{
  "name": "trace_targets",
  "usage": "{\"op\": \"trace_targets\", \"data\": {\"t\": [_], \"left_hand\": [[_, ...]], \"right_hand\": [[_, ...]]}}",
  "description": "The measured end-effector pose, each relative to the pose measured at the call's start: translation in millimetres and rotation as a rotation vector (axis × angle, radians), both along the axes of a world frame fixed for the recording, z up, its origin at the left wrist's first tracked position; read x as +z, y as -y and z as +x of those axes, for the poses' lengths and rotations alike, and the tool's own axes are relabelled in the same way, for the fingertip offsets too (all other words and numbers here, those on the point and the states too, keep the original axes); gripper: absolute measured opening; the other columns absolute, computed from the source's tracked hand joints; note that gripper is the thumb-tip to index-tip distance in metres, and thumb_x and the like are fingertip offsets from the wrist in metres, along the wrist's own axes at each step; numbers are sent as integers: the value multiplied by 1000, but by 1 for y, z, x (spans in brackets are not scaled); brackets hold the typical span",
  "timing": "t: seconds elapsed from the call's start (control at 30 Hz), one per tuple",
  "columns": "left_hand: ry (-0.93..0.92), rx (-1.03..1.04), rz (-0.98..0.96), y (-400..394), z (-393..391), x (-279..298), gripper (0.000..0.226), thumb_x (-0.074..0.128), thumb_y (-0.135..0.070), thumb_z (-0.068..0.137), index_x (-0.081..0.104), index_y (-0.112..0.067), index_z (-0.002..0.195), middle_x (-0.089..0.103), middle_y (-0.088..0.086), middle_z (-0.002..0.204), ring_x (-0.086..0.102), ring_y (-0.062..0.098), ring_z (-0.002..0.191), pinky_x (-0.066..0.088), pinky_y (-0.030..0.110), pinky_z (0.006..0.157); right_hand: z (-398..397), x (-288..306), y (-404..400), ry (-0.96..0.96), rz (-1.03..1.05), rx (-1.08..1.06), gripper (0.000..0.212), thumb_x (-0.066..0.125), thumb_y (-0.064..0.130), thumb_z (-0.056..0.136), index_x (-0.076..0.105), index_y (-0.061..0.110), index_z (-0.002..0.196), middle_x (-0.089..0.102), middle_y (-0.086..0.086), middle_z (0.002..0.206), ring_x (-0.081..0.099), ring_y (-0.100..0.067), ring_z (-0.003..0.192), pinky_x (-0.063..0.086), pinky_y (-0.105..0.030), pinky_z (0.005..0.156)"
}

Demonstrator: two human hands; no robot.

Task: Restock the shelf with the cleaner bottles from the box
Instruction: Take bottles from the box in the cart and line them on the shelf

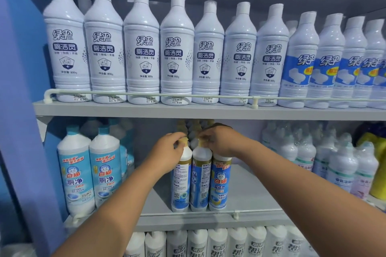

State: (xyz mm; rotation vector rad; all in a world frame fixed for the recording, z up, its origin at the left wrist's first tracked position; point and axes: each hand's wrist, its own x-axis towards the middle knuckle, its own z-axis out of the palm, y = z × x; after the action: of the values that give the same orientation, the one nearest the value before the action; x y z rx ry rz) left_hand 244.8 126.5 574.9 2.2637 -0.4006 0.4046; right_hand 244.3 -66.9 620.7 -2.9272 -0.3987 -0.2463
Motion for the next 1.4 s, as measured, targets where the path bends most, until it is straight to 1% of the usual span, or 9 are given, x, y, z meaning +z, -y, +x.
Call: {"op": "trace_targets", "data": {"t": [0.27, 0.4, 0.6, 0.83, 1.03, 1.17, 1.27, 1.33, 1.4], "left_hand": [[-8, 102, 39, -2, 6, 0, 26, 62, -31, 95, 63, -24, 120, 57, -2, 113, 54, 13, 91, 41, 26, 73], [-16, 101, -35, -1, 6, 0, 26, 69, -33, 90, 64, -21, 113, 57, -5, 106, 55, 10, 88, 41, 24, 73], [-36, 25, -18, -12, 8, -4, 27, 61, -23, 94, 65, -27, 120, 67, -7, 108, 63, 10, 95, 47, 23, 71], [-8, 31, -27, -10, 8, -6, 22, 64, -26, 93, 67, -31, 115, 67, -14, 98, 62, 4, 87, 48, 23, 74], [5, 50, -44, -4, 7, -7, 19, 67, -26, 92, 63, -32, 109, 64, -16, 94, 58, -2, 80, 46, 20, 68], [26, 60, -28, -2, 6, -12, 14, 67, -28, 91, 59, -32, 102, 60, -12, 97, 56, 2, 81, 46, 23, 67], [46, 46, -63, -3, 7, -17, 15, 68, -28, 90, 59, -32, 102, 58, -8, 101, 57, 3, 84, 46, 22, 67], [38, 43, -90, -3, 7, -17, 16, 69, -28, 90, 60, -32, 102, 57, -6, 102, 58, 6, 86, 46, 23, 68], [27, 45, -120, -1, 7, -18, 16, 70, -27, 89, 60, -31, 101, 56, -4, 104, 59, 8, 87, 46, 23, 68]], "right_hand": [[-3, 4, -7, 1, 49, -10, 15, 66, 38, 87, 71, 35, 101, 69, 6, 105, 60, -19, 96, 52, -32, 79], [-7, 4, -11, 40, 29, 6, 18, 61, 39, 91, 66, 24, 100, 65, 1, 96, 57, -19, 87, 44, -30, 67], [-7, 6, -9, 6, 69, 65, 29, 57, 29, 97, 66, 27, 124, 65, 4, 125, 50, -14, 96, 38, -26, 78], [-5, 1, -10, 61, 85, 4, 26, 62, 31, 93, 71, 28, 117, 70, 2, 113, 59, -21, 101, 39, -26, 75], [-5, -4, -12, 100, 53, -61, 24, 64, 39, 90, 72, 23, 105, 70, -2, 99, 60, -23, 92, 46, -29, 69], [-11, -5, -9, 44, 51, -7, 12, 55, 30, 94, 67, 29, 96, 65, 0, 97, 58, -25, 95, 47, -31, 69], [-11, -4, -7, 43, 44, -4, 19, 56, 30, 96, 68, 25, 109, 68, -1, 109, 58, -25, 99, 49, -33, 77], [-10, -4, -8, 67, 5, -23, 17, 58, 33, 95, 67, 22, 104, 70, -4, 109, 58, -25, 97, 48, -32, 75], [-10, -4, -11, 77, -11, -47, 28, 59, 37, 95, 70, 18, 113, 69, -7, 108, 59, -27, 99, 50, -34, 79]]}}
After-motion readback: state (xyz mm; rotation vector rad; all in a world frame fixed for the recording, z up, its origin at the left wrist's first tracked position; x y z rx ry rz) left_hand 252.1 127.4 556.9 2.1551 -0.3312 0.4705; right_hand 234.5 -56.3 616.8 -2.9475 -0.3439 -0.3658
